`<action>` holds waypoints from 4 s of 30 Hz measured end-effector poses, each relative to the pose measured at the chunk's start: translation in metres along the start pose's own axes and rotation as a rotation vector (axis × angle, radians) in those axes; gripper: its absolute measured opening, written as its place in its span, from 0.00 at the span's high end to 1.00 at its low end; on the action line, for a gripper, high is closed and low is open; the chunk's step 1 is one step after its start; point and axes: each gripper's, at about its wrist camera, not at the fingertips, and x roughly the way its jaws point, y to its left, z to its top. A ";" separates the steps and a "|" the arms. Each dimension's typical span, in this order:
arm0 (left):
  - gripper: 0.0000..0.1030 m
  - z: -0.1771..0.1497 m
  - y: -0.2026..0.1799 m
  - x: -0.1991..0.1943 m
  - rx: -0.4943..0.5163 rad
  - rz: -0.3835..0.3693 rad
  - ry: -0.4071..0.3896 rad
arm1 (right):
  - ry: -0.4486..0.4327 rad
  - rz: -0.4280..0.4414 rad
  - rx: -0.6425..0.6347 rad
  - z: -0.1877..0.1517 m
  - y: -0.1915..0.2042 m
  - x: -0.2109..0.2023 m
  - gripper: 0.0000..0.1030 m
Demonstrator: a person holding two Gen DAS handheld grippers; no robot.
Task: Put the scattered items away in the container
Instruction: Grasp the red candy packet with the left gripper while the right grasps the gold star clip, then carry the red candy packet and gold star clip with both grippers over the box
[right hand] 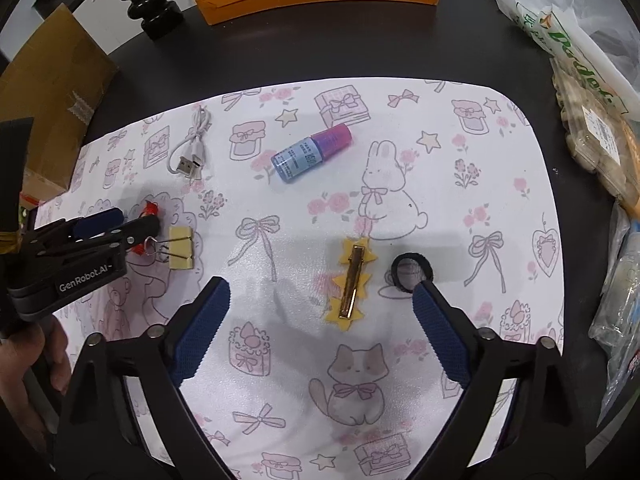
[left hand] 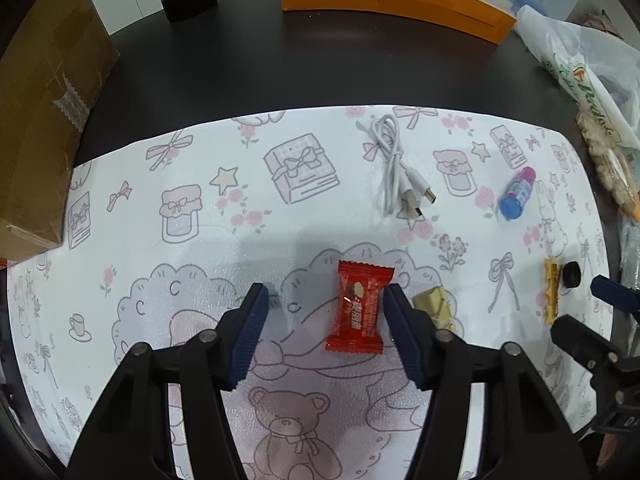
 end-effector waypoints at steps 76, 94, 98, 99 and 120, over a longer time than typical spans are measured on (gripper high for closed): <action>0.84 0.041 0.027 -0.168 -0.027 -0.177 -0.131 | -0.120 -0.007 -0.037 0.058 0.105 -0.146 0.87; 0.84 0.058 0.116 -0.225 -0.098 -0.162 -0.224 | -0.156 0.018 -0.154 0.096 0.211 -0.180 0.87; 0.84 0.059 0.144 -0.232 -0.124 -0.146 -0.238 | -0.158 0.036 -0.186 0.105 0.241 -0.180 0.87; 0.84 0.059 0.151 -0.234 -0.130 -0.142 -0.242 | -0.158 0.038 -0.194 0.107 0.248 -0.179 0.87; 0.84 0.062 0.277 -0.265 -0.258 -0.089 -0.306 | -0.162 0.104 -0.361 0.130 0.386 -0.177 0.87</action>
